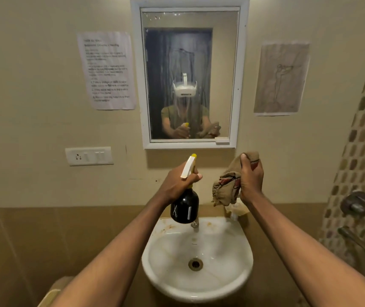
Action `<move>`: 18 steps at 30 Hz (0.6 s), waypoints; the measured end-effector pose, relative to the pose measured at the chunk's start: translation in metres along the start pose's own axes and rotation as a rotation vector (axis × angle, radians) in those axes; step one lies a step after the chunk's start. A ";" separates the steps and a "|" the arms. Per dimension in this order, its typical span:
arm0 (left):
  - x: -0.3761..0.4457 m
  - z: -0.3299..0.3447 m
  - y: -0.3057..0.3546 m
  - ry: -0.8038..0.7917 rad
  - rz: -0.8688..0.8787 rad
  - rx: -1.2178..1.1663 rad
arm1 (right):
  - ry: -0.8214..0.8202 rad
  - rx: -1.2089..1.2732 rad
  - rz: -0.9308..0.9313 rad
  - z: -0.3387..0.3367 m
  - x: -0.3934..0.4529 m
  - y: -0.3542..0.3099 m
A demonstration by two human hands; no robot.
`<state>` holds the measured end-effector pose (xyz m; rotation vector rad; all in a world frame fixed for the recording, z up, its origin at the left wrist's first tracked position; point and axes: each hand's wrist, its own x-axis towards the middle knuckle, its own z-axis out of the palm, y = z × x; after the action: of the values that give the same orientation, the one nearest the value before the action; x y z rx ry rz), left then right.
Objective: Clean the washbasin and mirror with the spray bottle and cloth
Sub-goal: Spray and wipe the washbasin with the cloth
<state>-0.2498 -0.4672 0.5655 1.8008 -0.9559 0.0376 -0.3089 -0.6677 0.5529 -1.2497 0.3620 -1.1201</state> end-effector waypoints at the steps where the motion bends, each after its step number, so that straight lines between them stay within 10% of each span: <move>1: 0.002 0.004 -0.010 -0.008 -0.013 -0.004 | -0.001 -0.031 0.000 -0.001 0.003 0.010; 12: 0.031 0.054 -0.124 -0.072 -0.143 -0.076 | -0.125 -0.171 0.264 0.002 0.055 0.119; 18: 0.013 0.101 -0.200 -0.126 -0.282 -0.107 | -0.390 -0.688 -0.010 -0.022 0.050 0.176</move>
<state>-0.1573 -0.5294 0.3710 1.8383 -0.7671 -0.3012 -0.2196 -0.7373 0.4073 -2.0357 0.4603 -0.7441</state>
